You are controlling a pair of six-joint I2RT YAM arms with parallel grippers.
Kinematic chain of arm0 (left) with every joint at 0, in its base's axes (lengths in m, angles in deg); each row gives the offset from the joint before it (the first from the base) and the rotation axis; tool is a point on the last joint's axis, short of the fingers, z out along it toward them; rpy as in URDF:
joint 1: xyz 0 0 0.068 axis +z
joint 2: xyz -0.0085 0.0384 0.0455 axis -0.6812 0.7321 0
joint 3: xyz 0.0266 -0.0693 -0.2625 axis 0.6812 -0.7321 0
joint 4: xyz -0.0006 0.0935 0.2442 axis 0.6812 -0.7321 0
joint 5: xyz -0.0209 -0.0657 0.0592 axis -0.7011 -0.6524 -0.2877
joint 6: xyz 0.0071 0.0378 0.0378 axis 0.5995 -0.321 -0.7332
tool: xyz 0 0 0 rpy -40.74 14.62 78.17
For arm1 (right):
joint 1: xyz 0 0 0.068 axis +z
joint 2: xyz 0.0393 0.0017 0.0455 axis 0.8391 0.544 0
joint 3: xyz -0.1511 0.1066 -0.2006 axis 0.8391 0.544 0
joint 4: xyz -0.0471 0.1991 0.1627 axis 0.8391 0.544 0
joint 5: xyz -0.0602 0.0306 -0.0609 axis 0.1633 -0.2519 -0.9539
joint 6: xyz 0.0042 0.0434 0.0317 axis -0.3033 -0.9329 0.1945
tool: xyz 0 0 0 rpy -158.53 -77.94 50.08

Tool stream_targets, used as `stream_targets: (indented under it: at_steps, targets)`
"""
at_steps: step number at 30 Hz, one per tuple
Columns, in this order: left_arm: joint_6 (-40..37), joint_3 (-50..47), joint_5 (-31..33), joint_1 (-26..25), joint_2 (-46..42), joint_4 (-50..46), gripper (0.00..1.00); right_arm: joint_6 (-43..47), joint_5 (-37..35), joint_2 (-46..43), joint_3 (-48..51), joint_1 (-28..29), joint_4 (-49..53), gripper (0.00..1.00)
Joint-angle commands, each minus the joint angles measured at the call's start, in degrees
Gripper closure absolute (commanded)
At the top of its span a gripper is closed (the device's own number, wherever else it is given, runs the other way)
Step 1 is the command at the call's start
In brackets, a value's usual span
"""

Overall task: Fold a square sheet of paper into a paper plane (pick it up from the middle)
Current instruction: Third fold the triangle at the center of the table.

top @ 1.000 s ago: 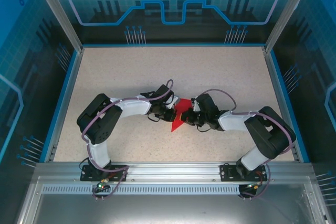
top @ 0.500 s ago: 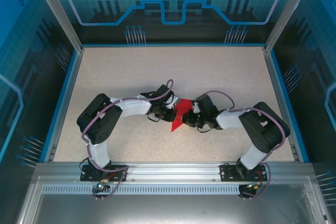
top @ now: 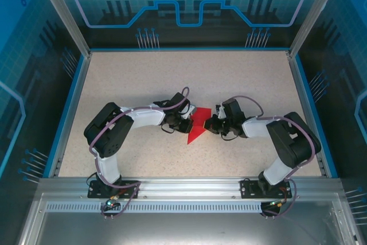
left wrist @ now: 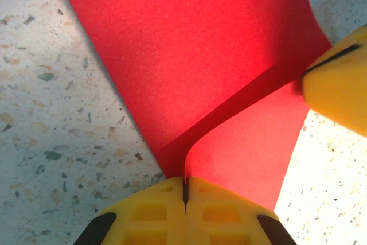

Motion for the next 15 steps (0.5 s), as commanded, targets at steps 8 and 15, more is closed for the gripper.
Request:
stream_targets:
  at_steps: [8, 15]
  targets:
    - [-0.84, -0.99, 0.87, -0.17, 4.34, -3.01, 0.99, 2.57, -2.08, -1.13, -1.85, -1.14, 6.47, 1.0]
    - [-0.89, -0.99, 0.7, -0.12, 4.44, -2.97, 0.99, 3.2, 2.95, -1.69, -2.6, -5.04, 4.2, 1.0]
